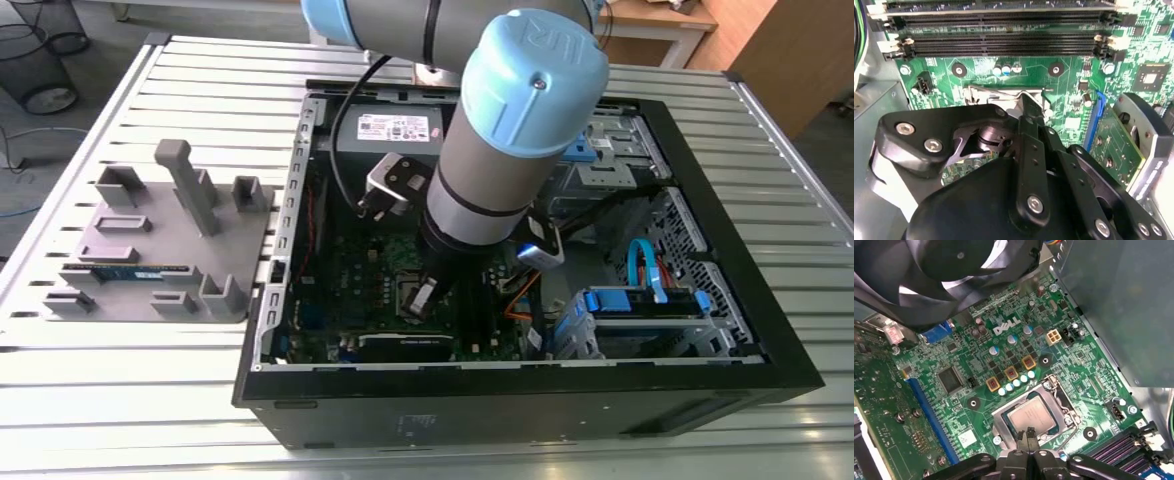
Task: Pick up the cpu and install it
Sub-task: 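Install the first cpu locking lever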
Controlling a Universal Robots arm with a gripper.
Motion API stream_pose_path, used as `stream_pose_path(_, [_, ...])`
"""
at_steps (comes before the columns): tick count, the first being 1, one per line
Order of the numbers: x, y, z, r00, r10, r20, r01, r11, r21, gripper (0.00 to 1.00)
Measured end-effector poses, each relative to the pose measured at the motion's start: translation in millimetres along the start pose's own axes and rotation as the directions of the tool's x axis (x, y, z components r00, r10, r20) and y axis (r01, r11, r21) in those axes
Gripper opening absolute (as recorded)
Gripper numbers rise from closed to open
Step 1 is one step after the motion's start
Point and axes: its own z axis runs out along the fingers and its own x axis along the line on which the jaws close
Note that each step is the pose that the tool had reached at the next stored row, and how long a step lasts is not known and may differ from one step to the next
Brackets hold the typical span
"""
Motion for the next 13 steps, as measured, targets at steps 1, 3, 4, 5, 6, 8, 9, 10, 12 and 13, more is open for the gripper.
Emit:
stream_pose_path(1, [0.0,0.0,0.0,1.0000,0.000,0.0001,0.000,1.0000,-0.0002,0.11])
stream_pose_path(3, [0.0,0.0,0.0,1.0000,0.000,0.0006,0.000,1.0000,-0.0005,0.11])
stream_pose_path(4, [-0.1,0.0,-0.1,1.0000,0.000,0.0008,0.000,1.0000,-0.0006,0.11])
stream_pose_path(5, [0.0,0.1,-0.8,1.0000,0.000,0.0008,0.000,1.0000,-0.0007,0.11])
stream_pose_path(6, [-0.1,0.3,-2.5,1.0000,0.000,0.0013,0.000,1.0000,-0.0008,0.11])
stream_pose_path(8, [0.1,0.9,-7.3,1.0000,0.000,0.0003,0.000,1.0000,-0.0006,0.11])
stream_pose_path(9, [0.0,1.2,-9.3,1.0000,0.000,0.0007,0.000,1.0000,-0.0007,0.11])
stream_pose_path(10, [0.1,1.4,-10.9,1.0000,0.000,0.0006,0.000,1.0000,-0.0006,0.11])
stream_pose_path(12, [0.1,1.7,-13.2,1.0000,0.000,0.0007,0.000,1.0000,-0.0006,0.11])
stream_pose_path(13, [0.0,1.8,-14.1,1.0000,0.000,0.0007,0.000,1.0000,-0.0006,0.11])
